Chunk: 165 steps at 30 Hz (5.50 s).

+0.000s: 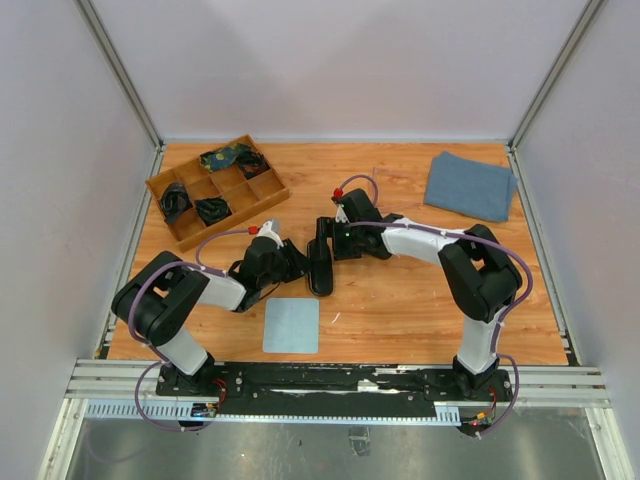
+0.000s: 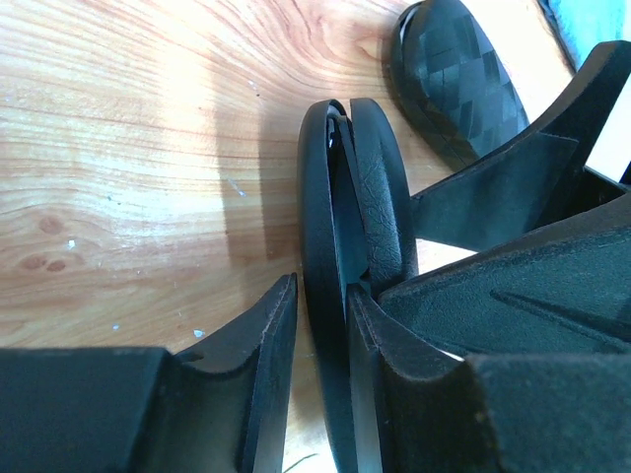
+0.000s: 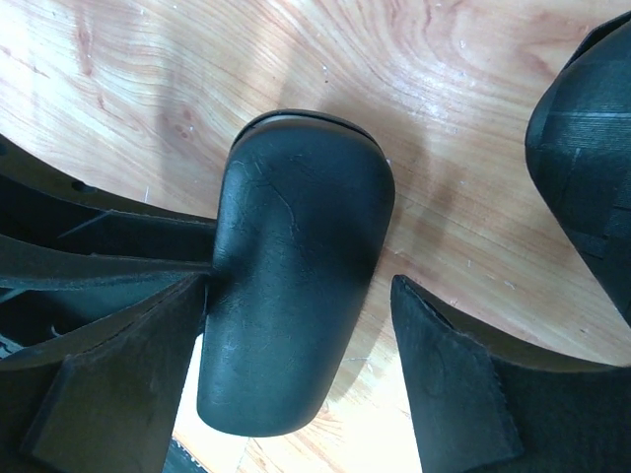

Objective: Organize the sunglasses
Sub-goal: Close the sunglasses case at the center of the board, then move the sunglasses case at the center of the board, then pick up the sunglasses case from the center of the board.

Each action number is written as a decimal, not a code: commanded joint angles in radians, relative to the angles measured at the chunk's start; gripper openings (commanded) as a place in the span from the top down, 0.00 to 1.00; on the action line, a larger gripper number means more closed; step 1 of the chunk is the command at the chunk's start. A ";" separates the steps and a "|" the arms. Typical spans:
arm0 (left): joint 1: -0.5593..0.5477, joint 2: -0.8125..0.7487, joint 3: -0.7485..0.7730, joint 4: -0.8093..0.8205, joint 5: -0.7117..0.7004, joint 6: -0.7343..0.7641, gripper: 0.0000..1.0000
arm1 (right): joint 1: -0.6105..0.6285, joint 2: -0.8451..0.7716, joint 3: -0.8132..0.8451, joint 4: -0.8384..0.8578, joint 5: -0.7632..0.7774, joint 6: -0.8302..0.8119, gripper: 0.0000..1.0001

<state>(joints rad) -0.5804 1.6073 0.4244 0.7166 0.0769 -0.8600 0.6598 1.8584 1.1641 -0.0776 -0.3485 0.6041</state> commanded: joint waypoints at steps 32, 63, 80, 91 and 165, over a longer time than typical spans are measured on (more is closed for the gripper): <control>0.013 -0.079 -0.035 0.011 0.046 0.030 0.62 | 0.004 0.048 0.089 -0.085 0.186 0.005 0.77; 0.053 -0.698 -0.137 -0.482 -0.211 0.099 0.60 | -0.007 0.351 0.586 -0.218 0.240 -0.048 0.74; 0.056 -0.744 -0.158 -0.473 -0.226 0.128 0.55 | -0.036 0.400 0.675 -0.093 0.178 -0.025 0.35; 0.057 -0.756 -0.149 -0.460 -0.228 0.164 0.26 | -0.077 0.005 0.301 0.120 0.159 -0.138 0.21; 0.057 -0.589 -0.141 -0.223 -0.048 0.244 0.00 | -0.216 0.048 0.174 -0.294 0.103 -0.834 0.28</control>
<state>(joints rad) -0.5312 1.0138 0.2672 0.4690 0.0372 -0.6315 0.4603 1.8885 1.3052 -0.3714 -0.2279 -0.2321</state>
